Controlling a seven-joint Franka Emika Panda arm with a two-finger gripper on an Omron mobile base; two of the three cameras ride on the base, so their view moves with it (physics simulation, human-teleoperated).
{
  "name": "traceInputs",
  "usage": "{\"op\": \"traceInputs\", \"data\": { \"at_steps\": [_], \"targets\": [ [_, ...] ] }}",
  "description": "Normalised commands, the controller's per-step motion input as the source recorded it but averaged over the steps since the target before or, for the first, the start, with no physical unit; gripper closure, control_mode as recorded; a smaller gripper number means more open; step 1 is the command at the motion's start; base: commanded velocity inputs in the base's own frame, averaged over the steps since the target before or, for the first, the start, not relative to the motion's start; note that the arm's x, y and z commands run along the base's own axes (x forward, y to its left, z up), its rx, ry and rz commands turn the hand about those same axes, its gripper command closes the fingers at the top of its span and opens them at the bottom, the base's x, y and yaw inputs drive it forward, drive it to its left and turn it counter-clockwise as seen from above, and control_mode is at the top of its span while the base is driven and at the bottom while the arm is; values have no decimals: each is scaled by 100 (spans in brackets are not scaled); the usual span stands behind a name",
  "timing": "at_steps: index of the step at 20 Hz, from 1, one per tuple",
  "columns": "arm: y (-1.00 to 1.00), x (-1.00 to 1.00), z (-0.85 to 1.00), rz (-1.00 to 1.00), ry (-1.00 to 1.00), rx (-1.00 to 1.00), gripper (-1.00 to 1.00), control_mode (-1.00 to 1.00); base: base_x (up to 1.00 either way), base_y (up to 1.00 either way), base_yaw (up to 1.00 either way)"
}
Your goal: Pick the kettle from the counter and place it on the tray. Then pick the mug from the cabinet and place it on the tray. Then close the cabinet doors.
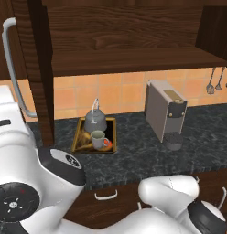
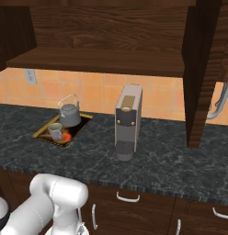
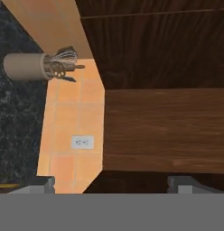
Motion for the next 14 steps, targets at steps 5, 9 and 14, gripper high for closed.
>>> {"op": "traceInputs", "data": {
  "at_steps": [5,9,14],
  "targets": [
    [-5,12,0,-21,0,0,-100,-100,0,0,0],
    [-21,1,4,-16,0,0,-100,-100,0,0,0],
    [-38,1,6,-12,0,0,-100,-100,0,0,0]
  ]
}}
